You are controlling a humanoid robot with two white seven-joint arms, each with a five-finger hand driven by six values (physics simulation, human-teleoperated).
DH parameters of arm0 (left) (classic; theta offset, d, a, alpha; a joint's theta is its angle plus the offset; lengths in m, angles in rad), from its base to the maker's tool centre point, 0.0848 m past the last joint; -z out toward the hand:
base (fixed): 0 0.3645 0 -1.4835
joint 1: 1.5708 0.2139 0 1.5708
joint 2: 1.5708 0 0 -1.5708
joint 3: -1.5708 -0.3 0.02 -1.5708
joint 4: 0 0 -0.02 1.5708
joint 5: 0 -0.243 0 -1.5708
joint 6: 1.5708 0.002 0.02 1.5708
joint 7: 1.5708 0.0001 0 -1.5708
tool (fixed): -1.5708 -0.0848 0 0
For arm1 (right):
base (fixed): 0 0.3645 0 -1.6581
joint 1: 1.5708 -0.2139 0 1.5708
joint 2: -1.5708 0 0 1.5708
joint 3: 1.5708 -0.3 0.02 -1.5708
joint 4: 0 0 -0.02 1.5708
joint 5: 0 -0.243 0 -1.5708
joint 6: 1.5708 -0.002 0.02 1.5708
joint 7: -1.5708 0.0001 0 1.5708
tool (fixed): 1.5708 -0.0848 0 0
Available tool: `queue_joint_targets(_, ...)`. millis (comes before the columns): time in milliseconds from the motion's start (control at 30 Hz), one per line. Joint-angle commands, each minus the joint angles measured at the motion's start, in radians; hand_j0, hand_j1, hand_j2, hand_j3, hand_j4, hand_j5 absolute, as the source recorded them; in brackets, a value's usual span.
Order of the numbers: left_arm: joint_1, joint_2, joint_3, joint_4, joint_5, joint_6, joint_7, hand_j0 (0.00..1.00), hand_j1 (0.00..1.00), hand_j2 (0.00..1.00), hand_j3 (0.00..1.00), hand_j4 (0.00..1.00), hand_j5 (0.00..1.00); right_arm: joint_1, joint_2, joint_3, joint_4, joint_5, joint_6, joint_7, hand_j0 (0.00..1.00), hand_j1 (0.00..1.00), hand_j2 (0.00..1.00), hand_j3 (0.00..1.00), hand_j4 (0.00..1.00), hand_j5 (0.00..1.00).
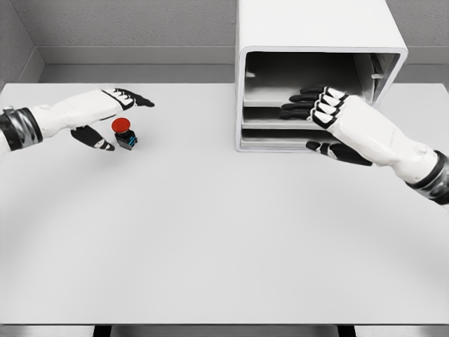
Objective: Slide open multi-storey tabletop storage cabinets and put open load switch and slide close multi-storey tabletop storage cabinets
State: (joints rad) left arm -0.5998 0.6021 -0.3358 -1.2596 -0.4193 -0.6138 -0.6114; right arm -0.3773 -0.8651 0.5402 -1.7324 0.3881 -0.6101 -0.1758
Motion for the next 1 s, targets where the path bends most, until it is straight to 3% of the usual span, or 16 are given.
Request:
queue_joint_targets(0,-0.005,0.001,-0.009,0.017,0.005,0.003,0.001,1.00,1.00,1.00,1.00,1.00,1.00,-0.002,0.043,0.018,0.040,-0.006,-0.001,0.033,0.83,0.83,0.83,0.83,0.83,0.83)
queue_joint_targets(167,-0.032,-0.008,-0.012,0.069,-0.001,0.003,0.001,1.00,1.00,1.00,1.00,1.00,1.00,-0.038,0.101,0.034,0.129,-0.006,-0.001,0.064,0.83,0.83,0.83,0.83,0.83,0.83)
queue_joint_targets(233,-0.074,-0.012,-0.060,0.117,-0.007,0.003,0.001,1.00,1.00,1.00,1.00,1.00,1.00,-0.045,0.103,0.034,0.137,-0.006,-0.001,0.073,0.83,0.83,0.83,0.83,0.83,0.83)
queue_joint_targets(500,-0.094,-0.036,-0.078,0.164,-0.024,0.003,0.001,1.00,1.00,1.00,1.00,1.00,1.00,-0.074,0.146,0.034,0.182,-0.008,-0.001,0.081,0.83,0.83,0.83,0.83,0.83,0.83)
queue_joint_targets(667,-0.100,-0.058,-0.078,0.209,-0.053,0.003,0.001,1.00,1.00,1.00,1.00,1.00,1.00,-0.112,0.182,0.032,0.255,-0.008,-0.001,0.088,0.82,0.82,0.82,0.82,0.82,0.82)
queue_joint_targets(967,-0.149,-0.117,-0.078,0.318,-0.119,0.003,0.001,1.00,1.00,1.00,1.00,1.00,1.00,-0.135,0.187,0.032,0.343,-0.008,-0.001,0.088,0.82,0.82,0.82,0.82,0.82,0.82)
